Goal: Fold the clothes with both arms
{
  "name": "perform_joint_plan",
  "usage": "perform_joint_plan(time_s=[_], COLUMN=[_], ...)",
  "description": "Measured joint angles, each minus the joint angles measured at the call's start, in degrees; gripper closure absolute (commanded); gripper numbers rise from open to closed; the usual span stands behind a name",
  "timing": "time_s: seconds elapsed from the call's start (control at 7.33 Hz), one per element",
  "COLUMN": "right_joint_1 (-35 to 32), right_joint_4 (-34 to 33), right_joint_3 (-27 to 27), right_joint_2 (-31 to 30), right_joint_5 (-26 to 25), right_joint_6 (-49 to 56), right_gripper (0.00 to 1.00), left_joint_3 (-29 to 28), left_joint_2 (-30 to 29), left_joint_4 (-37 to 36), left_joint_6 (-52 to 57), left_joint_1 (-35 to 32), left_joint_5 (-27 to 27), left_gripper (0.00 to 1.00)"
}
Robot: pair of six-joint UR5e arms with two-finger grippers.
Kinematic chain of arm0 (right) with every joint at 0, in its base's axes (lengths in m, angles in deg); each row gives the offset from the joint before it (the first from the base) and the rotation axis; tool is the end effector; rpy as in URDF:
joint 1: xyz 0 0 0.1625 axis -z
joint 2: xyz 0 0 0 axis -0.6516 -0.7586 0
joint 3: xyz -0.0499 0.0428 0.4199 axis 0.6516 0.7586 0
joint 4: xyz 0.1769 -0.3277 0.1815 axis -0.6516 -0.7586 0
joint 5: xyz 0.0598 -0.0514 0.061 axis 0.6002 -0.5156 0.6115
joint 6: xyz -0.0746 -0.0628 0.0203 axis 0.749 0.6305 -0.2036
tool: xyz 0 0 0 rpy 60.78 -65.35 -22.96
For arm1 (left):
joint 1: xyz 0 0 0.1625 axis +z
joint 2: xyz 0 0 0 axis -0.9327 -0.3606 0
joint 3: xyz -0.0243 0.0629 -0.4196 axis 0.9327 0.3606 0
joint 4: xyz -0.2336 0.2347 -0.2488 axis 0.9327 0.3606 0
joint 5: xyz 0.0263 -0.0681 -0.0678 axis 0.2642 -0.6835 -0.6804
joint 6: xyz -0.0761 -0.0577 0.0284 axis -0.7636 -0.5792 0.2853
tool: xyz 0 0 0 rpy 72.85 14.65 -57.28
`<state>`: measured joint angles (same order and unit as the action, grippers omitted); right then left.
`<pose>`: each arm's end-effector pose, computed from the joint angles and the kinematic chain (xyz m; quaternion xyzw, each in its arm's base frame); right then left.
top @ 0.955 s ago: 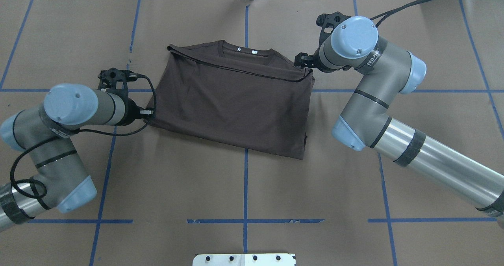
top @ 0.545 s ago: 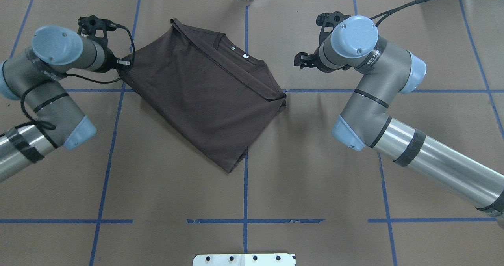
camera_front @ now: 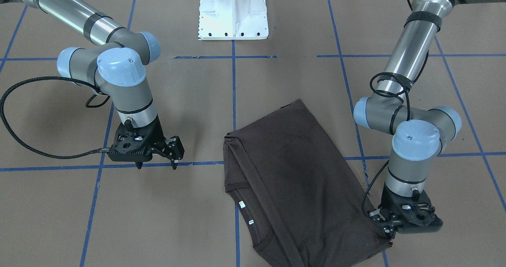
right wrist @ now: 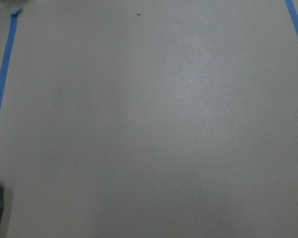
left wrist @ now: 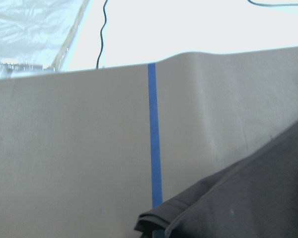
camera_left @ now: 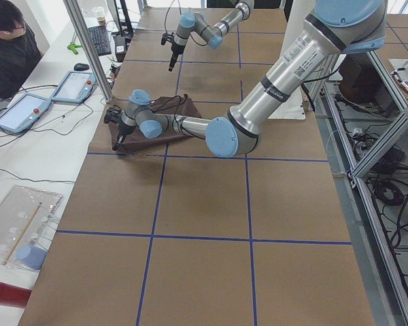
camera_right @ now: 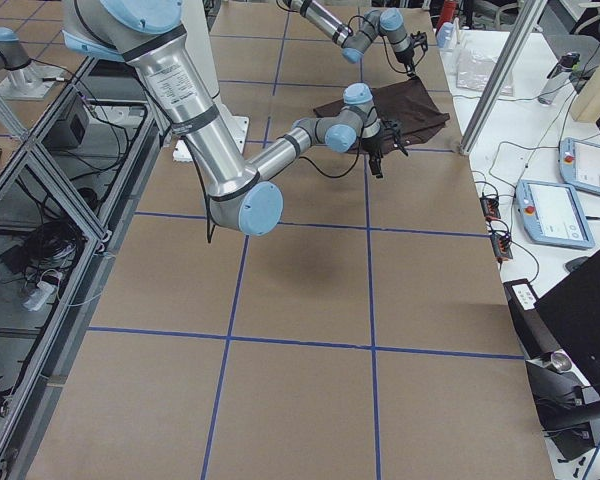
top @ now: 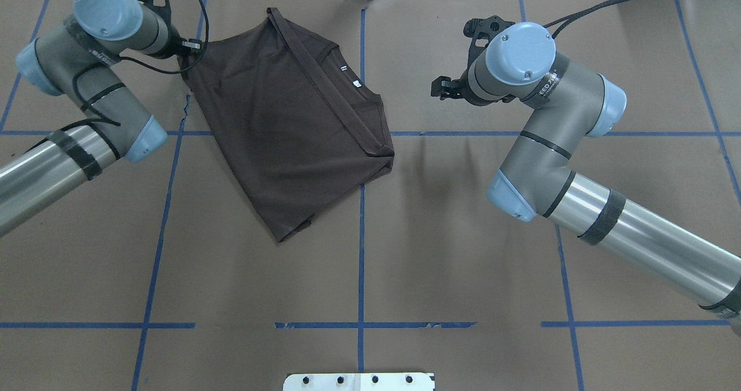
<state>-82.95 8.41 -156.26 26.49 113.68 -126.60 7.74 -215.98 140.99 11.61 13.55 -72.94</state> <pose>-0.4564 -0.5749 0.3007 0.1668 -0.3835 0.1141 0.9012 0.3725 -0.7546 0.4260 0.2704 0.3023 -0.0891 0.9097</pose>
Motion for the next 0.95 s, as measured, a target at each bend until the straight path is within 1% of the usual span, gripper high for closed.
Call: perform_joint_plan(time_s=[0.14,0.27,0.41,0.55,0.82,0.95], right_joint_1=[0.47,1.36,2.51,3.87,5.75,6.35], right_joint_4=[-0.06,-0.17,-0.23,-0.24,1.15,3.18], right_joint_3=[0.10,0.90,3.00,6.83,16.43,20.51], right_joint_2=[0.66,2.60,5.85,10.25,18.51,20.59], right_joint_5=[-0.18,-0.75,-1.92,-3.52,-5.38,-5.86], right_joint_6=[-0.30,-0.70,-1.87,-4.59,-10.41,-11.58], right_gripper=[0.00,0.00,0.12,0.33,0.37,0.39], left_joint_3=[0.91,4.85,9.09,12.93,18.99,20.14], left_joint_2=[0.64,2.56,4.74,6.85,10.31,10.90], left_joint_4=[0.51,0.45,0.28,0.15,0.02,0.03], left_joint_6=[2.04,4.69,6.08,6.59,6.40,6.16], left_joint_1=[-0.46,-0.73,-0.85,-0.89,-0.92,-0.84], left_joint_5=[0.07,-1.06,-3.89,-6.77,-8.85,-9.06], left_gripper=[0.00,0.00,0.00,0.00,0.00,0.00])
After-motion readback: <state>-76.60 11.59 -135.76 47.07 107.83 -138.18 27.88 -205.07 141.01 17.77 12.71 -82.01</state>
